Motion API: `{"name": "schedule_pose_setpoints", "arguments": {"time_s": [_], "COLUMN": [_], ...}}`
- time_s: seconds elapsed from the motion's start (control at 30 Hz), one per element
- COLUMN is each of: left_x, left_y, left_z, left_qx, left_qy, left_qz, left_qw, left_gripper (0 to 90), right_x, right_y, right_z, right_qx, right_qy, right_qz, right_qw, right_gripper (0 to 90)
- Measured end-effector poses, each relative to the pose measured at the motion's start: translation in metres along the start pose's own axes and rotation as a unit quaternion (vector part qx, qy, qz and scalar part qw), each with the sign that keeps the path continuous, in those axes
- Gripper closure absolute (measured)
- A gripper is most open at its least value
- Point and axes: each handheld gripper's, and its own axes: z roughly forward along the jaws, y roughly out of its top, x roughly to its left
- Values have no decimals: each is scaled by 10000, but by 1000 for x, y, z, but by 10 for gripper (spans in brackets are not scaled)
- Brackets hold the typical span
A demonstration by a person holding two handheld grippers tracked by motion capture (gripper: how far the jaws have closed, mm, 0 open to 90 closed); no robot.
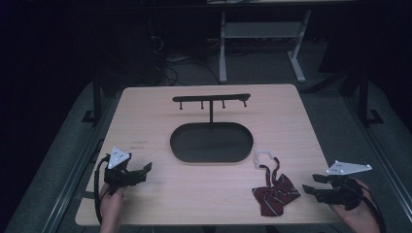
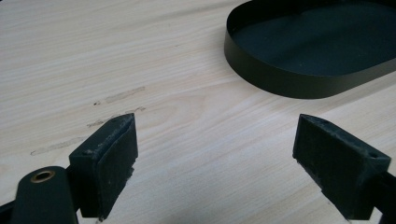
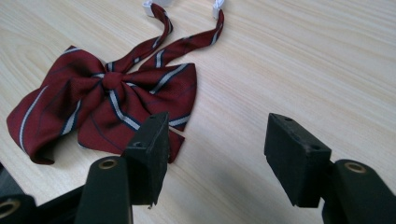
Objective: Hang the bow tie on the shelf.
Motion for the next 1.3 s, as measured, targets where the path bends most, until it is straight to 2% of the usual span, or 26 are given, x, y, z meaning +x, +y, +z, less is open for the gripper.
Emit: {"name": "schedule_pose_setpoints", "arguments": {"time_s": [0.23,0.3,0.4,0.6,0.63,0.77,1.0,1.1,1.3], "left_x": [-1,-2,-2,0,0,0,4,5,7], "left_y": [0,0,-1,-1,-1,-1,-1,-1,-2], "left_z": [0,0,1,-1,-1,0,0,0,-1], "left_qx": [-3,6,10,-12,-16,-15,-10,-21,-52], "left_qy": [19,21,6,48,48,45,58,50,62], "left_qz": [-11,-11,20,-15,-3,4,-61,-61,-187], "left_qw": [10000,10000,10000,10000,10000,10000,10000,10000,9998], "left_gripper": [135,135,135,135,135,136,136,135,135], "right_x": [3,5,9,15,16,16,14,13,9], "right_y": [4,7,17,38,43,63,91,96,113], "right_z": [2,3,5,16,17,25,49,55,73], "right_qx": [7,9,15,228,267,390,699,790,1034], "right_qy": [58,85,150,303,358,392,383,343,356], "right_qz": [-121,-111,-247,-541,-521,-718,-867,-889,-963], "right_qw": [9999,9999,9996,9978,9976,9959,9930,9923,9893], "right_gripper": [397,397,401,420,424,438,473,486,517]}}
